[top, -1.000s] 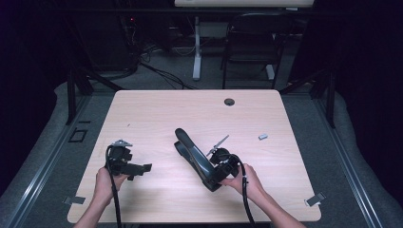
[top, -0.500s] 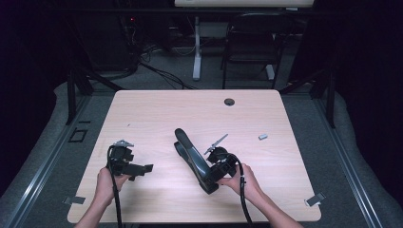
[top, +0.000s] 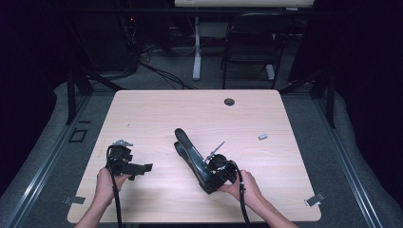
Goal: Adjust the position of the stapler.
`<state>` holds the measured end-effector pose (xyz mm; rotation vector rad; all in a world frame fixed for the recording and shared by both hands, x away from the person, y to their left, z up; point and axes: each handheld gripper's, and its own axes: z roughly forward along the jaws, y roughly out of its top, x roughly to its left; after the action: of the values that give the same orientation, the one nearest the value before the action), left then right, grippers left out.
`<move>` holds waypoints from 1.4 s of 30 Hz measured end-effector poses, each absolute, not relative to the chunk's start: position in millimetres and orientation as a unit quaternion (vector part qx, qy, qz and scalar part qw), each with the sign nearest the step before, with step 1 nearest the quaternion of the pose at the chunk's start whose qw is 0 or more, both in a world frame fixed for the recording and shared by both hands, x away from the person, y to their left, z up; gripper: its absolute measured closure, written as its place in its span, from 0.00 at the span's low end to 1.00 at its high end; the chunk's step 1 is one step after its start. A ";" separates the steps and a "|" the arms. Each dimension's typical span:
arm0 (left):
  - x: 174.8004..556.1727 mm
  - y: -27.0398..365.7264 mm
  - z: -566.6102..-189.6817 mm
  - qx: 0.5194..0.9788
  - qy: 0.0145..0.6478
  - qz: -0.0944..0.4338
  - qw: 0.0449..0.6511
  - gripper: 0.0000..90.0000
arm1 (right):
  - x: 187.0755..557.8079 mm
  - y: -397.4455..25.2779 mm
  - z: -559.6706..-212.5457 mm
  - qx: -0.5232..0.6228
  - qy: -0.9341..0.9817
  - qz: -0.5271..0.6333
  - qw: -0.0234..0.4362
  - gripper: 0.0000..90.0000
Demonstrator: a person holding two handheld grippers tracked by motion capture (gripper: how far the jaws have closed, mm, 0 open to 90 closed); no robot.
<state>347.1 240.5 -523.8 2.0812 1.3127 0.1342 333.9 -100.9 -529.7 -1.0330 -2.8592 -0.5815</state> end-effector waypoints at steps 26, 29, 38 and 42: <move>340.7 223.7 -514.1 0.786 0.522 0.076 0.322 0.00 | 321.4 -48.8 -543.5 -0.250 -0.935 -0.242 0.061 0.47; 339.1 218.2 -513.3 0.787 0.524 0.077 0.316 0.00 | 320.1 -52.8 -541.5 -0.255 -0.936 -0.239 0.053 0.41; 338.2 193.0 -504.4 0.775 0.528 0.079 0.338 0.00 | 326.8 -92.7 -519.4 -0.297 -0.920 -0.251 0.039 0.26; 340.1 177.4 -502.8 0.775 0.524 0.076 0.344 0.00 | 333.0 -122.9 -515.8 -0.332 -0.909 -0.251 0.038 0.21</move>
<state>340.1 177.4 -502.8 2.0146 1.3616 0.1966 333.0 -122.9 -515.8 -1.0175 -2.7873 -0.7691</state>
